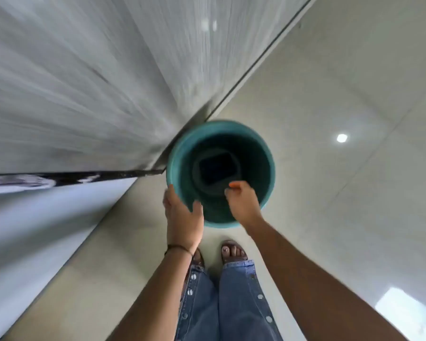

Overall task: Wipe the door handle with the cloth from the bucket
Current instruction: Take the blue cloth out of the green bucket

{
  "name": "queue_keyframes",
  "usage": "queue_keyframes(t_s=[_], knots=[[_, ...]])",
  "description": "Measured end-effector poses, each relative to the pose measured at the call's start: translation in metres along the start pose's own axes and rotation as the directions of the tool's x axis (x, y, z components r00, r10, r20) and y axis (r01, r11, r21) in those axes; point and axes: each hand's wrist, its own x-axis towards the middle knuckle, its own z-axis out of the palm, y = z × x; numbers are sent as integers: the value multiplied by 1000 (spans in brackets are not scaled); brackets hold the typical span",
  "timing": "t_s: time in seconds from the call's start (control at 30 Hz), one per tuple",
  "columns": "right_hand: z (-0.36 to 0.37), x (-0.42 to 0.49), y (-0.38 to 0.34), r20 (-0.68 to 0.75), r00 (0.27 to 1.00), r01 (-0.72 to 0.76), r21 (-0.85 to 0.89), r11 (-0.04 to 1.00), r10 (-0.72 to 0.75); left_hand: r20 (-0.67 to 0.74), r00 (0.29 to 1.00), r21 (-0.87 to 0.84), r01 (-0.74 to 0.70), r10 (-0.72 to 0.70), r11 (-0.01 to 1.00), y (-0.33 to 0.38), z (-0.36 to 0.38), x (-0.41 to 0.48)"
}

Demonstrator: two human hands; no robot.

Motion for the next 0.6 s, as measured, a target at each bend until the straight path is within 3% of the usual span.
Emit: queue_keyframes(t_s=[0.07,0.17,0.27,0.4,0.5,0.6], knots=[[18,44,12,-58,992,-97,200,975,110,-148,989,37,0,6,999,-3,15,27],[45,106,27,-26,960,-244,416,876,280,-263,962,44,-64,73,997,-13,27,59],[72,147,36,56,937,-331,456,826,345,-329,935,87,-111,133,990,-33,31,69],[103,192,37,27,935,-329,429,841,353,-407,898,140,-118,166,983,-45,31,78],[105,204,40,-10,919,-321,563,762,394,-403,899,135,-131,175,982,-43,30,74],[92,176,34,45,923,-324,627,709,382,-359,920,160,-107,159,981,-36,29,73]])
